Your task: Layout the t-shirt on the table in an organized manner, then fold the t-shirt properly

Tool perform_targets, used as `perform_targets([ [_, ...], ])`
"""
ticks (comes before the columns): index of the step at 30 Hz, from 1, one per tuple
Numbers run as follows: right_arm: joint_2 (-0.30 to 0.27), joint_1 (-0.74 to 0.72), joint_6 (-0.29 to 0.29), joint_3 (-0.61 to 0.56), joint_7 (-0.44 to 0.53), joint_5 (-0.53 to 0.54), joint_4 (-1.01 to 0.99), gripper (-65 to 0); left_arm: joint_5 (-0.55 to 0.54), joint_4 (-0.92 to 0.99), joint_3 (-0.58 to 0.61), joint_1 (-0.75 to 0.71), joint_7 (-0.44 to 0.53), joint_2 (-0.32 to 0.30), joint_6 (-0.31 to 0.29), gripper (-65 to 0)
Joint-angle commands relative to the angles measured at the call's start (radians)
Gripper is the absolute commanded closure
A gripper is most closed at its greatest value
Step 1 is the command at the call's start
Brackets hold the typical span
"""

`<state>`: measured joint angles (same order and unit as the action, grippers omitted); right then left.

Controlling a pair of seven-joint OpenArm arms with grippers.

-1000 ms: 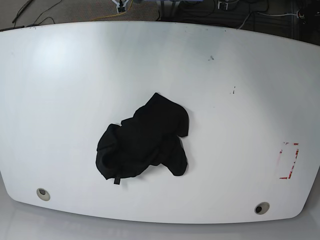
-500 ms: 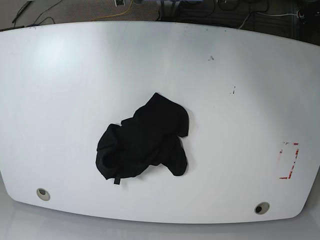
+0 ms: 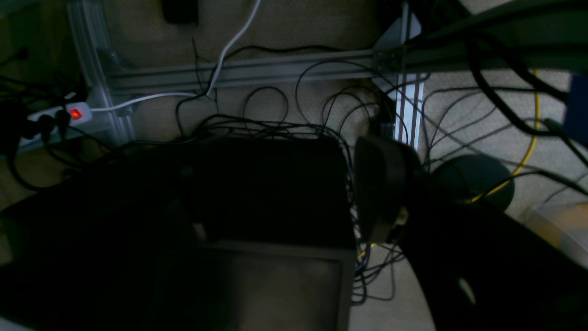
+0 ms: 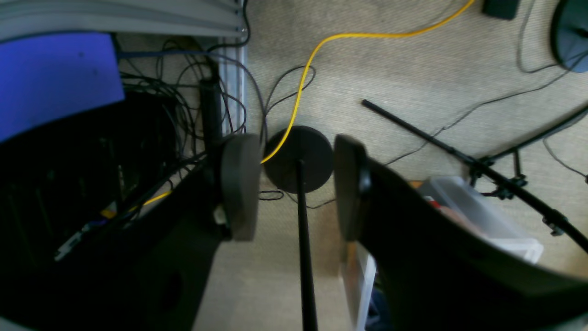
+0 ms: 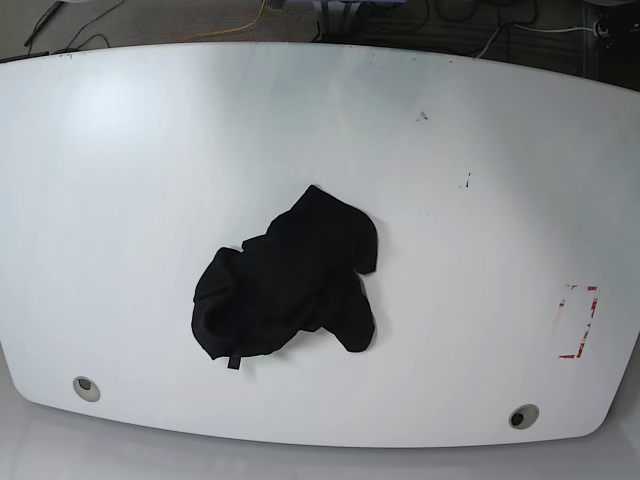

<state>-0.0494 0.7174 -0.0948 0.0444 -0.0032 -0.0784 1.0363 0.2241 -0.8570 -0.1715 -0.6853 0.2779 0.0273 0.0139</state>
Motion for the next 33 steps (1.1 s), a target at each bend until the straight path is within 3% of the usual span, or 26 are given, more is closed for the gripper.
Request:
perform_targets([
  [1, 0.0, 0.049, -0.004, -0.001, 0.009, 0.002, 0.043, -25.8, -0.002, -0.046, -0.001, -0.046, 0.011, 0.001, 0.001, -39.1],
  [13, 0.006, 0.198, -0.003, -0.001, 0.002, 0.004, 0.25, -25.7, -0.01, -0.238, -0.007, -0.175, 0.011, -0.005, 0.001, -39.1],
  [20, 0.006, 0.288, -0.003, 0.001, 0.001, 0.004, 0.395, -25.7, -0.119, -0.382, -0.01, -0.268, 0.005, -0.031, 0.001, -39.1],
  [28, 0.006, 0.382, 0.0, 0.001, 0.001, 0.006, 0.534, -25.7, -0.17, -0.494, -0.01, -0.347, 0.005, -0.05, 0.001, -39.1],
  [33, 0.006, 0.437, 0.046, 0.001, 0.001, 0.006, 0.622, -25.7, -0.171, -0.571, -0.012, -0.391, 0.005, -0.074, 0.001, -39.1],
])
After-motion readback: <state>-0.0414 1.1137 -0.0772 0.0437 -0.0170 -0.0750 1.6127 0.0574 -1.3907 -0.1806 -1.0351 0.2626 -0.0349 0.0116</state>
